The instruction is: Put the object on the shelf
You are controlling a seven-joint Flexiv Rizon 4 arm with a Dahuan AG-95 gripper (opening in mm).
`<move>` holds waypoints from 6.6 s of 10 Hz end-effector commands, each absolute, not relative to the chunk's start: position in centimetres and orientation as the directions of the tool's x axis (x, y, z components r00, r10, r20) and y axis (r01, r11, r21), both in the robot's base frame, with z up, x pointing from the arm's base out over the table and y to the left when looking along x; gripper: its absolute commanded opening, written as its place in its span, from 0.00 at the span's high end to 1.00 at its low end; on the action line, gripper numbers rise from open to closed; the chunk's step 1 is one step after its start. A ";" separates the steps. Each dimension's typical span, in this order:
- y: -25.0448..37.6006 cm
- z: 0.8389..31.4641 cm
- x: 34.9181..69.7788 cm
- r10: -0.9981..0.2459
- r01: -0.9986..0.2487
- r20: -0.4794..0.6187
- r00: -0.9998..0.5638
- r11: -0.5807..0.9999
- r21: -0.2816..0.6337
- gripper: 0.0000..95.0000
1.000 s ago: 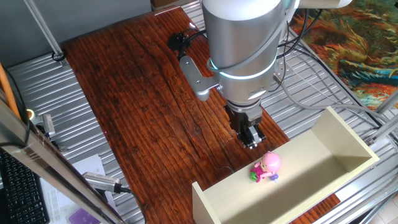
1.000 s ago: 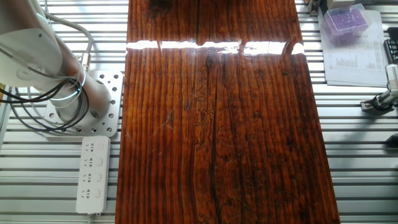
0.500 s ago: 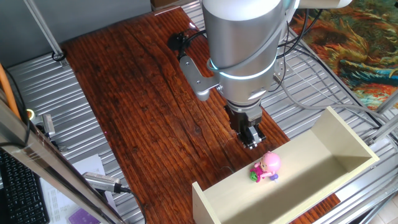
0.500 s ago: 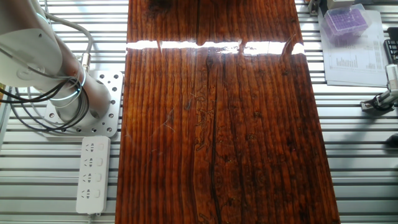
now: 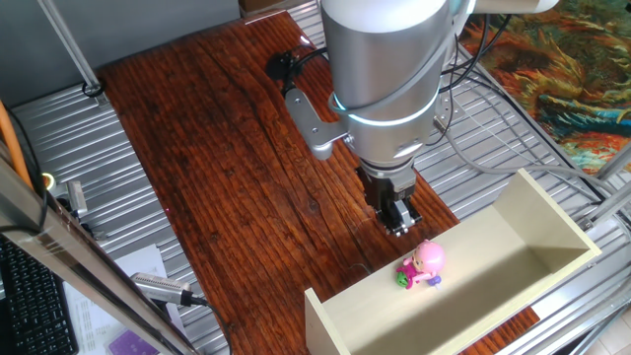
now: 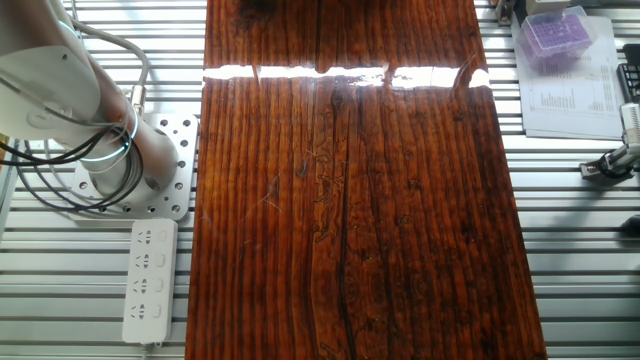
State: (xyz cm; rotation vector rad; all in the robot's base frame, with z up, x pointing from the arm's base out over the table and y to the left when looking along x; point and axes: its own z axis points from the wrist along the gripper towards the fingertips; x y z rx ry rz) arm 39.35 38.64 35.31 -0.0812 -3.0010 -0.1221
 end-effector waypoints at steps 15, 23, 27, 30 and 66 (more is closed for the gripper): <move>38.7 35.4 39.3 0.050 0.061 0.140 -0.989 0.995 0.075 0.80; 34.4 33.8 40.0 -0.014 -0.003 0.139 -0.990 0.997 0.074 1.00; 31.4 31.8 40.1 -0.068 -0.058 0.130 -0.989 0.995 0.082 1.00; 31.4 31.8 40.2 -0.075 -0.065 0.129 -0.989 0.994 0.082 1.00; 27.6 27.5 39.8 -0.136 -0.127 0.140 -0.981 0.989 0.075 1.00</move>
